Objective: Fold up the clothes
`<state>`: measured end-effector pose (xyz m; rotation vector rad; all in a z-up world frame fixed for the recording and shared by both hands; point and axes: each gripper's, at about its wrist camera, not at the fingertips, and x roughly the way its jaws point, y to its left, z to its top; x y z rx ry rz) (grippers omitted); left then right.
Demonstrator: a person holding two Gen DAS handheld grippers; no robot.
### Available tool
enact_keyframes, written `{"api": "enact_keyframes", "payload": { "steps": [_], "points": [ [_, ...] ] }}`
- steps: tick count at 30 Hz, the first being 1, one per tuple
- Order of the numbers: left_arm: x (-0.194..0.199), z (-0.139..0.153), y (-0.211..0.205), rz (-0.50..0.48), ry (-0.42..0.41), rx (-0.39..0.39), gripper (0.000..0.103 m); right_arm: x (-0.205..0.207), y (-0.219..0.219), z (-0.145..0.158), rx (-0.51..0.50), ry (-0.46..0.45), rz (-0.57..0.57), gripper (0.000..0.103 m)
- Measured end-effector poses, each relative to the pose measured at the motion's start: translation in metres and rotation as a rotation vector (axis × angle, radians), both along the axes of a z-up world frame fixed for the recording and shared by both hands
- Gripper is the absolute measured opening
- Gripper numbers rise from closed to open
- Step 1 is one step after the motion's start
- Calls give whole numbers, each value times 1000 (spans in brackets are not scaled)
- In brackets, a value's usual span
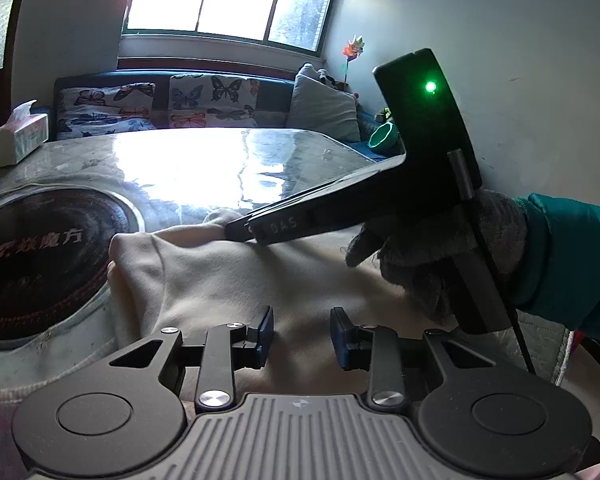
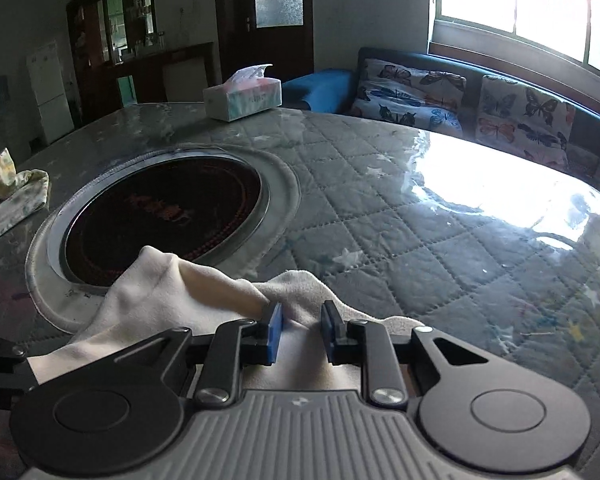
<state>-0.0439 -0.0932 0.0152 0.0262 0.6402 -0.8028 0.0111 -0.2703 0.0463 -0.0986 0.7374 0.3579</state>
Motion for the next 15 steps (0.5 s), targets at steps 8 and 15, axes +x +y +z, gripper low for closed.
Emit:
{"api": "enact_keyframes", "payload": {
  "steps": [8,15],
  "points": [
    [-7,8,14,42,-11,-26,35,-33,-12,25,19,-39,19,21],
    [-7,5,28,88,16,-33,36,-82,-21,33,10,-47,45,21]
  ]
}}
